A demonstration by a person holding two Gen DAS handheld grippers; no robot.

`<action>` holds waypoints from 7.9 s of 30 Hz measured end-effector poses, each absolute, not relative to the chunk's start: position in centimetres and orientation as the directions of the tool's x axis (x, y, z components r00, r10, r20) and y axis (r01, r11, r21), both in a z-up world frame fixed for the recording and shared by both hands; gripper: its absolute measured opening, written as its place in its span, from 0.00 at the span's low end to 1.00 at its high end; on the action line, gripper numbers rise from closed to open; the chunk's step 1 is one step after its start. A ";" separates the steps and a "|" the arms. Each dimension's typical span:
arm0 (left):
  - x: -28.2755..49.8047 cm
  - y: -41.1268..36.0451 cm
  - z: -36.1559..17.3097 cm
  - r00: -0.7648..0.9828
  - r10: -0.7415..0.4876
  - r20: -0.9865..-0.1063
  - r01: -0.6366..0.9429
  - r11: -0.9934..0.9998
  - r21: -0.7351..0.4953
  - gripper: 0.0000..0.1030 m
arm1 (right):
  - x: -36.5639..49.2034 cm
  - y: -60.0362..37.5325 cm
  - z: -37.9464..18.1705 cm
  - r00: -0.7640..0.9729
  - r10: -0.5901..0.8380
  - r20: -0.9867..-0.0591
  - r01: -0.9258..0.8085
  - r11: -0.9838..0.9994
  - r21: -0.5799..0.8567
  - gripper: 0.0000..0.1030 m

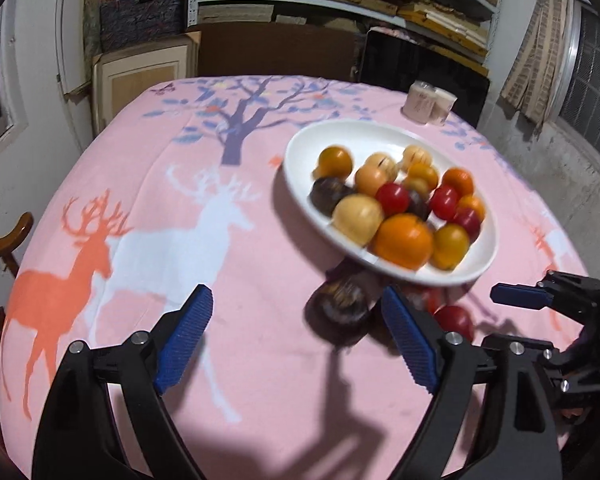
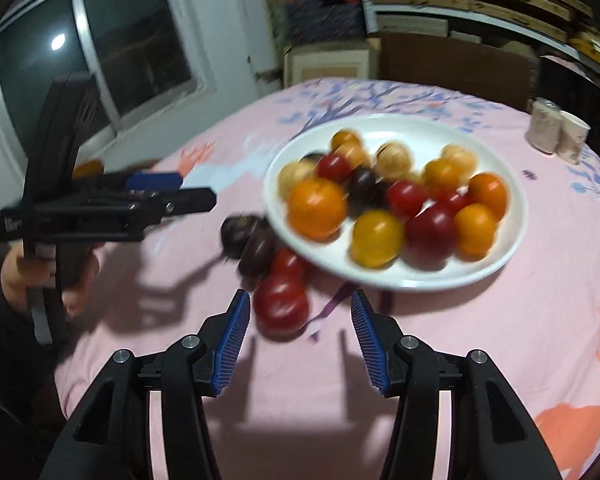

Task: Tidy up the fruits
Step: 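Grasp a dark purple tomato with the left gripper while the right gripper grasps the red plum, then carry the dark purple tomato and red plum onto the plate and open both grippers, then grasp the last dark purple tomato with the left gripper while the right gripper grasps a red tomato, then carry the dark purple and red tomatoes onto the plate and open both grippers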

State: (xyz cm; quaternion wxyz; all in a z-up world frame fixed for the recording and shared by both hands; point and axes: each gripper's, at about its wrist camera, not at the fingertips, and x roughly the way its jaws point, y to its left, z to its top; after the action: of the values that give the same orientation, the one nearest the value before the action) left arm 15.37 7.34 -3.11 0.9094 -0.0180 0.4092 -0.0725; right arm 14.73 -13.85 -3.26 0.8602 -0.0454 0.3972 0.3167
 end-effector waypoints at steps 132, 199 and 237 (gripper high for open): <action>16.2 1.5 -6.7 0.564 -0.221 -0.796 0.299 0.953 -0.053 0.78 | 17.3 -23.4 -3.0 0.650 0.504 -0.569 -0.315 0.860 0.401 0.83; 13.9 7.2 -4.6 0.690 -0.195 -0.698 0.150 0.981 -0.126 0.37 | 14.1 -15.4 -4.2 0.579 0.435 -0.690 -0.312 0.900 0.305 0.26; 13.6 2.4 -2.9 0.656 -0.203 -0.727 0.304 0.953 0.008 0.39 | 17.0 -21.9 -0.7 0.647 0.480 -0.592 -0.311 0.876 0.369 0.26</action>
State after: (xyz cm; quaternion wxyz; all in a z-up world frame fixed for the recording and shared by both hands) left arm 13.59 2.45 -2.88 0.9076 0.0647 0.3905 -0.1398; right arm 17.02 -21.93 -0.70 0.8999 0.1178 0.3577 0.2199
